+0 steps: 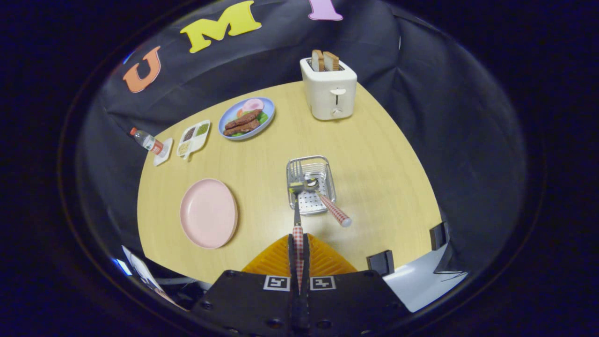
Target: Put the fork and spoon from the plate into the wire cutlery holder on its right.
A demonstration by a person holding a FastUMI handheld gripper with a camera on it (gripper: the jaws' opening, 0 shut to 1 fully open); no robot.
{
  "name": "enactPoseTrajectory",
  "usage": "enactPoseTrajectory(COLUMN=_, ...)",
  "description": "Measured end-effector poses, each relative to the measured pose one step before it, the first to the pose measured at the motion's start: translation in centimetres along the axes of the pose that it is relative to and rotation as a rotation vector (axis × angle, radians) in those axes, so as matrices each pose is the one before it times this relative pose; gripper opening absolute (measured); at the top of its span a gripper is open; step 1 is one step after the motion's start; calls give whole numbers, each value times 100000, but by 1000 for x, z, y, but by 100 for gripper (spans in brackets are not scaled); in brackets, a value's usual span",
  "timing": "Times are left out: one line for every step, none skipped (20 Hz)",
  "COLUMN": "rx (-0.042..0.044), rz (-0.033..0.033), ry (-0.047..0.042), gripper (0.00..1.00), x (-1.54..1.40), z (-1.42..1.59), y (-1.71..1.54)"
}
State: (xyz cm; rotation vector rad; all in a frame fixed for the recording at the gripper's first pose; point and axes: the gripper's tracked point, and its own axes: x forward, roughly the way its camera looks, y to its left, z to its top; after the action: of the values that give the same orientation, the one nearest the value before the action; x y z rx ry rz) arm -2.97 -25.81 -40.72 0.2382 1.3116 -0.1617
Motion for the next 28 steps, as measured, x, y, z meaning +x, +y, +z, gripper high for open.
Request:
enactPoseTrajectory(rx=-164, rz=574, ry=2733, gripper=1, x=-5, z=35, y=-382)
enactPoseTrajectory(rx=298, rz=-422, ry=1852, gripper=1, x=54, z=279, y=-530)
enactPoseTrajectory(rx=72, rz=-859, ry=1541, gripper=1, x=220, z=379, y=-526)
enactPoseTrajectory(rx=-884, rz=-1000, ry=2105, gripper=1, x=-52, z=305, y=-293)
enactPoseTrajectory(rx=-371, rz=-380, ry=1844, gripper=1, x=146, z=237, y=-206)
enactPoseTrajectory(rx=-30, rz=353, ry=3214, gripper=1, x=86, z=8, y=-94)
enactPoseTrajectory(rx=-296, rz=602, ry=3018, gripper=1, x=93, z=-71, y=101)
enactPoseTrajectory(rx=-1617, rz=338, ry=3328, gripper=1, x=88, z=-9, y=-109)
enactPoseTrajectory(rx=-1909, rz=-1273, ry=4019, gripper=1, x=251, z=-121, y=-284)
enactPoseTrajectory(rx=-1735, rz=-1929, ry=3438, gripper=1, x=431, z=110, y=-344)
enactPoseTrajectory(rx=-1394, rz=382, ry=3354, gripper=1, x=243, z=163, y=73)
enactPoseTrajectory(rx=-828, rz=494, ry=2468, gripper=1, x=151, z=260, y=103)
enactPoseTrajectory(rx=-1462, rz=-922, ry=1314, gripper=1, x=310, z=446, y=-42)
enactPoseTrajectory(rx=-1756, rz=-914, ry=161, gripper=1, x=86, z=544, y=-32)
enactPoseTrajectory(rx=-1584, rz=-1044, ry=1210, gripper=1, x=165, z=281, y=8)
enactPoseTrajectory(rx=-190, rz=-131, ry=1064, gripper=1, x=157, z=194, y=58)
enactPoseTrajectory(rx=280, rz=573, ry=756, gripper=1, x=149, z=262, y=282)
enactPoseTrajectory(rx=-1088, rz=-244, ry=1194, gripper=1, x=264, z=239, y=40)
enactPoseTrajectory(rx=-337, rz=-868, ry=842, gripper=1, x=192, z=187, y=-145)
enactPoseTrajectory(rx=126, rz=-633, ry=729, gripper=1, x=98, z=222, y=-9)
enactPoseTrajectory(rx=-725, rz=-241, ry=-474, gripper=1, x=46, z=418, y=86)
enactPoseTrajectory(rx=-791, rz=130, ry=-698, gripper=1, x=-21, z=320, y=138)
enactPoseTrajectory(rx=-267, rz=-345, ry=-380, gripper=4, x=69, z=244, y=-29)
enactPoseTrajectory(rx=507, rz=-271, ry=-846, gripper=4, x=-58, z=327, y=51)
enactPoseTrajectory(rx=227, rz=-195, ry=-589, gripper=4, x=-74, z=209, y=25)
enactPoseTrajectory(rx=-246, rz=-474, ry=209, gripper=4, x=-2, z=-126, y=-36)
enactPoseTrajectory(rx=500, rz=486, ry=465, gripper=4, x=-136, z=-153, y=134)
enactPoseTrajectory(rx=-98, rz=852, ry=294, gripper=4, x=195, z=-133, y=349)
